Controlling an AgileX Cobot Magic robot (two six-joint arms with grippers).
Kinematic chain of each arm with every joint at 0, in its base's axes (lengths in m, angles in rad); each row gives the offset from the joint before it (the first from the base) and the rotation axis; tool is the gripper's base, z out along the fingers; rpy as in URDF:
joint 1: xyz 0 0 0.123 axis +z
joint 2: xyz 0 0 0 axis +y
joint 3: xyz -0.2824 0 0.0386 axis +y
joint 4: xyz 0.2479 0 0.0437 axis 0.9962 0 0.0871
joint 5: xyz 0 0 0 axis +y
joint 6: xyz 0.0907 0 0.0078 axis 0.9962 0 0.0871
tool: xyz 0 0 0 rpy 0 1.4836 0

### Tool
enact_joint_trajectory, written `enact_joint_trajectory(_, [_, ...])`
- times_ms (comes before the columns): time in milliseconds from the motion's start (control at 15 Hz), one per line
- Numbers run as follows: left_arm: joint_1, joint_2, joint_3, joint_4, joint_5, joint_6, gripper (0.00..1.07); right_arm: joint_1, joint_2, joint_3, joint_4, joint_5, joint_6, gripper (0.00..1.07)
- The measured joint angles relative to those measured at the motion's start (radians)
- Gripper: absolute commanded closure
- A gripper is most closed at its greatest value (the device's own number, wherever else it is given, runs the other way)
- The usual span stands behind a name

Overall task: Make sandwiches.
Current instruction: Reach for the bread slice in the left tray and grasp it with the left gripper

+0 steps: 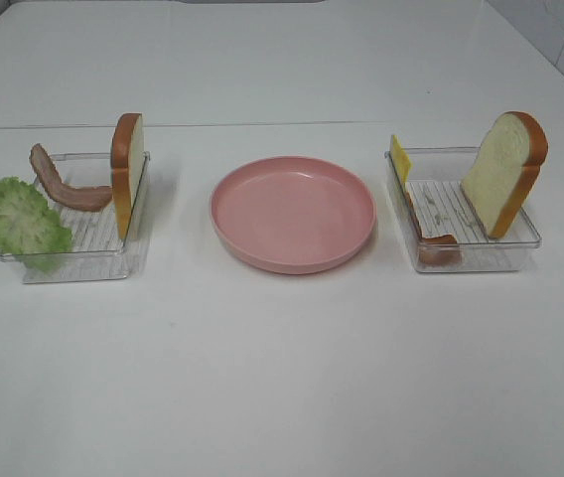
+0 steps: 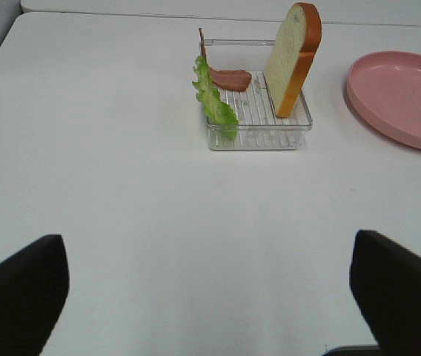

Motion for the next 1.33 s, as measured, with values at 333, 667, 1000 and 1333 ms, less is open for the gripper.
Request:
enact_joint_trajectory(333, [0.000,0.000,0.000,0.000,0.000,0.000,0.12,0.000,0.000,0.000,0.000,0.000,0.000,0.18])
enact_joint_trajectory(667, [0.000,0.000,0.000,0.000,0.000,0.000,0.12,0.000,0.000,0.000,0.000,0.000,0.000,0.18])
enact_joint_trajectory(1000, [0.000,0.000,0.000,-0.002,0.000,0.000,0.12,0.000,0.000,0.000,0.000,0.000,0.000,0.18])
enact_joint_trajectory(1333, [0.000,0.000,0.000,-0.002,0.000,0.000,0.12,0.000,0.000,0.000,0.000,0.000,0.000,0.18])
